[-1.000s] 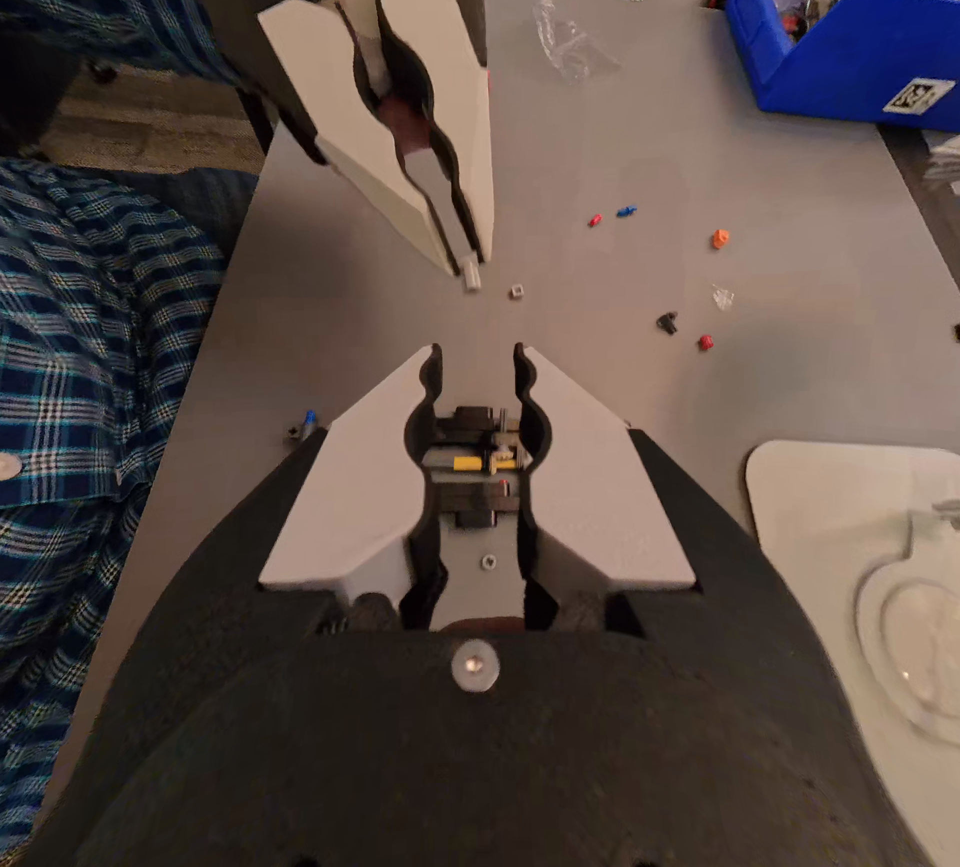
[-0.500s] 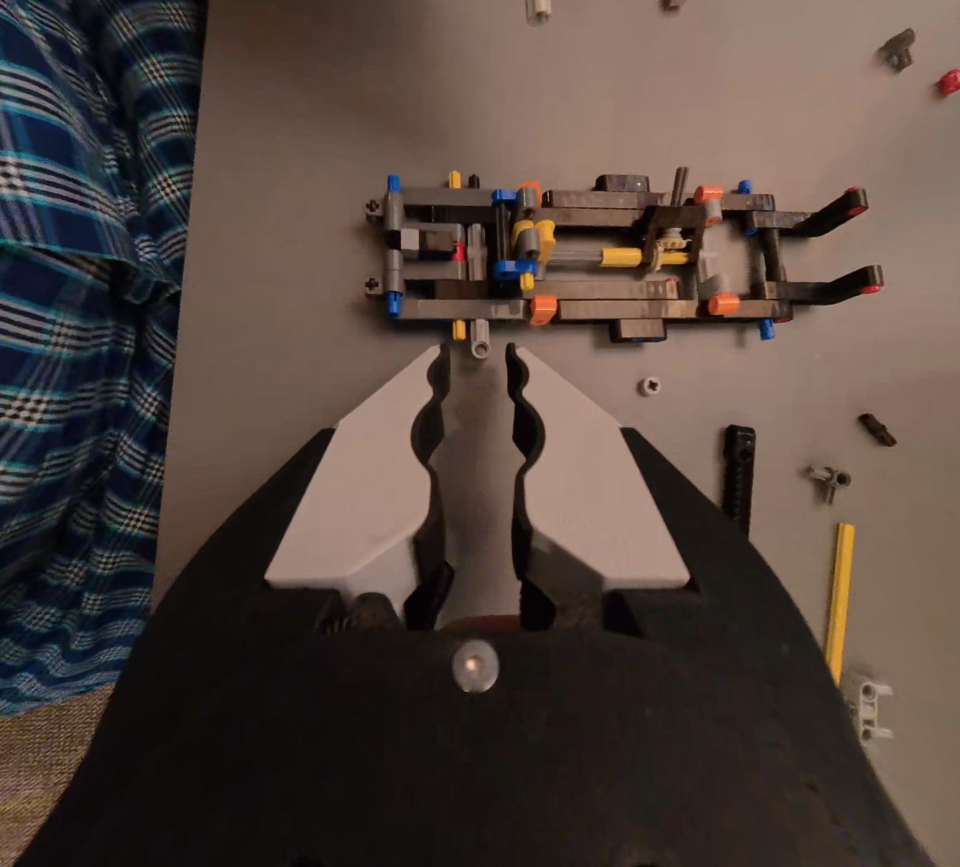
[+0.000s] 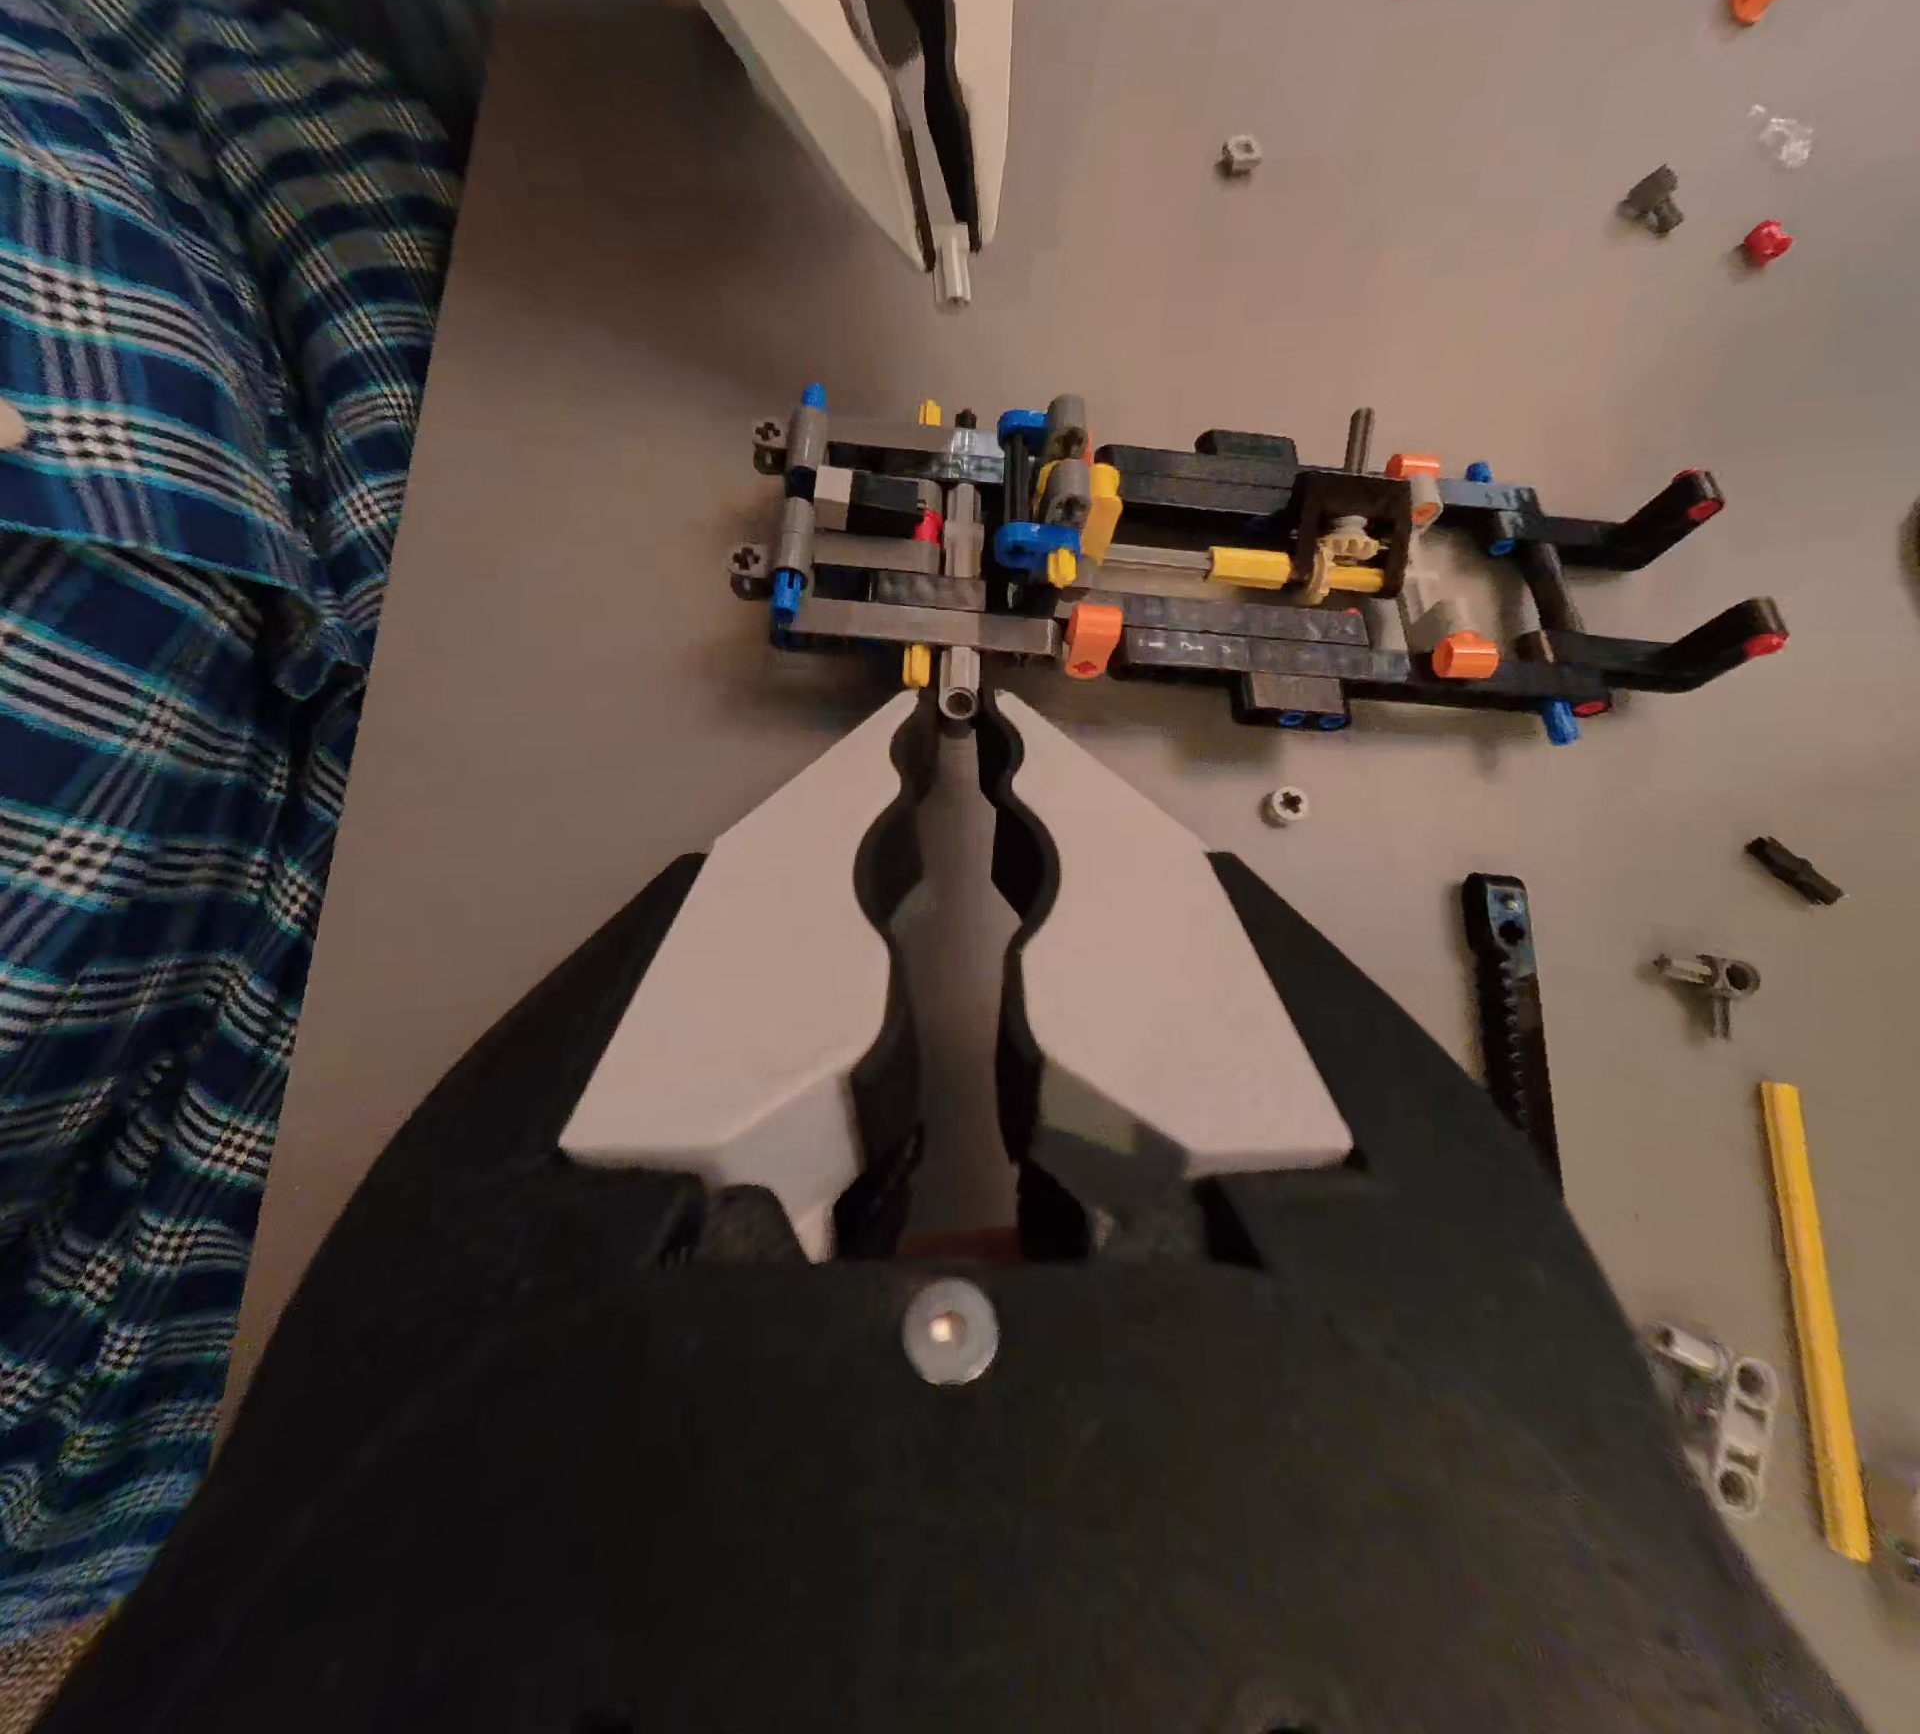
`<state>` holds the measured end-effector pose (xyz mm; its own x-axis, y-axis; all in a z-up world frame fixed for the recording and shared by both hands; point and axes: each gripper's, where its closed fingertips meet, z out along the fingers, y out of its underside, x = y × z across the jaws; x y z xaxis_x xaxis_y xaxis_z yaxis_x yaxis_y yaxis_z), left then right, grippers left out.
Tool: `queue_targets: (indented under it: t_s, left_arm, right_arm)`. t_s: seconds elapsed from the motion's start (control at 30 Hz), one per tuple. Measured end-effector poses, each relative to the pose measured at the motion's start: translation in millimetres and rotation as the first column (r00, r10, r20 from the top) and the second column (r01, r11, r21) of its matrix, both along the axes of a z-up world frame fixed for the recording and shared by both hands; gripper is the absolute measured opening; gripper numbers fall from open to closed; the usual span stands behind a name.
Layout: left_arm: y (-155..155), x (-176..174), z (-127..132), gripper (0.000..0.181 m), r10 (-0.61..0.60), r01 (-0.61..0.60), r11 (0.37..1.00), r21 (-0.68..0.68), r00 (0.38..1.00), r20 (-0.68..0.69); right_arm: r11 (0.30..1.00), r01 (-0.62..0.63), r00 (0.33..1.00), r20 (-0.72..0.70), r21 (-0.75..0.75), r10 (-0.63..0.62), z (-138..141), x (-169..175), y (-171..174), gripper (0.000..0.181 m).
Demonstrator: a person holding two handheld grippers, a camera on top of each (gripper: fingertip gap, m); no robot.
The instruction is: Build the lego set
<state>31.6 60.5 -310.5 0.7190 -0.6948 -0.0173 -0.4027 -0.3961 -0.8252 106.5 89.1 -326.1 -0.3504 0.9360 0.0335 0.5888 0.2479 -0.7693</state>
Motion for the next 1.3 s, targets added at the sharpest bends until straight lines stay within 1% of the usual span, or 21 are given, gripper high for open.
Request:
queue_targets:
  t_s: [0.03,0.17,0.3,0.53,0.73,1.03,1.3]
  left_arm:
    - [0.5,0.1,-1.3,0.008,0.001,-0.001,1.0,-0.003,1.0,0.0]
    - [2.1,3.4,-4.0,0.007,0.001,0.0,1.0,-0.021,1.0,0.025]
    - [5.4,4.0,4.0,0.007,0.02,-0.016,0.999,-0.03,0.993,0.117]
    - [9.4,8.5,24.5,0.007,0.032,-0.012,0.998,-0.06,0.942,0.334]
    - [10.4,15.7,34.6,0.007,0.008,0.014,0.999,-0.051,0.912,0.41]
    - [12.5,17.9,37.4,0.007,-0.003,0.033,0.997,-0.064,0.904,0.427]
    - [9.5,21.3,44.8,0.007,-0.072,0.071,0.997,0.015,0.932,0.356]
  right_arm:
    - [1.0,-0.003,1.0,-0.008,-0.015,0.003,1.3,0.4,-1.0,0.004]
    - [0.999,-0.01,0.999,-0.051,-0.048,0.007,6.3,0.4,-2.2,0.004]
    - [0.996,-0.016,0.993,-0.117,-0.088,0.005,17.8,2.3,-1.0,0.004]
    - [0.989,-0.032,0.974,-0.227,-0.143,-0.001,39.1,4.7,3.8,0.004]
    - [0.988,-0.055,0.969,-0.248,-0.148,0.017,44.5,6.0,3.4,0.004]
    - [0.99,-0.065,0.963,-0.27,-0.128,0.029,49.4,7.5,5.2,0.004]
    - [0.983,-0.092,0.964,-0.262,-0.158,0.048,52.6,8.6,3.9,0.004]
